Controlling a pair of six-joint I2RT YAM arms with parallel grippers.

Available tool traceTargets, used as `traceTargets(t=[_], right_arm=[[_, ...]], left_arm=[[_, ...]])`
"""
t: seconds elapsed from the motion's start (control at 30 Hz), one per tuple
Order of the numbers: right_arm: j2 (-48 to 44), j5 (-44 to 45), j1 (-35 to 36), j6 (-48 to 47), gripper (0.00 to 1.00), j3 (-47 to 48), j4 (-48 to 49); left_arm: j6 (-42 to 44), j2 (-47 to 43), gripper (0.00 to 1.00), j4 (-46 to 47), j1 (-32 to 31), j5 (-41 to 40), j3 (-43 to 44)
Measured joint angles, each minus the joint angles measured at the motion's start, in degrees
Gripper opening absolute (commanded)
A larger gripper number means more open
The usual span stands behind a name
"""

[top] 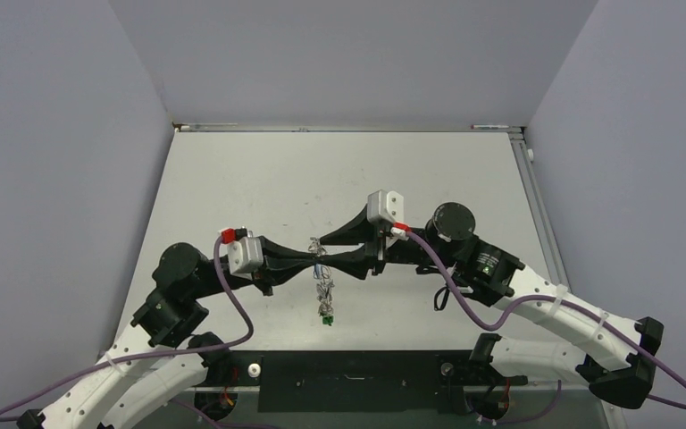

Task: Put the keys on the keyring

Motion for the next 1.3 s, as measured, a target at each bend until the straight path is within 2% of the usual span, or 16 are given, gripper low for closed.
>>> traceTargets(t=[0.13,0.4,0.63,1.3], right_arm=[[0.72,0.55,0.0,-4.02,0.43,5.55,-7.63],[8.63,1.18,0.11,-14.93,0.43,19.78,-29.18],[16.13,2.38,0.92,-20.09,0.36,21.49,-41.44],[16.59,0.26,1.4,-20.74,0.25,21.49,-39.43]], left_arm=[[4.48,1.05,0.0,-8.63,0.0,-0.39,1.99],[11.47,3.67,0.0,-21.53,0.0,-1.88,6.73],[13.75,5.51,0.0,-27.78,0.0,-2.49,10.23],[13.31,6.21,0.0,-29.9,0.0,-2.47,10.51]])
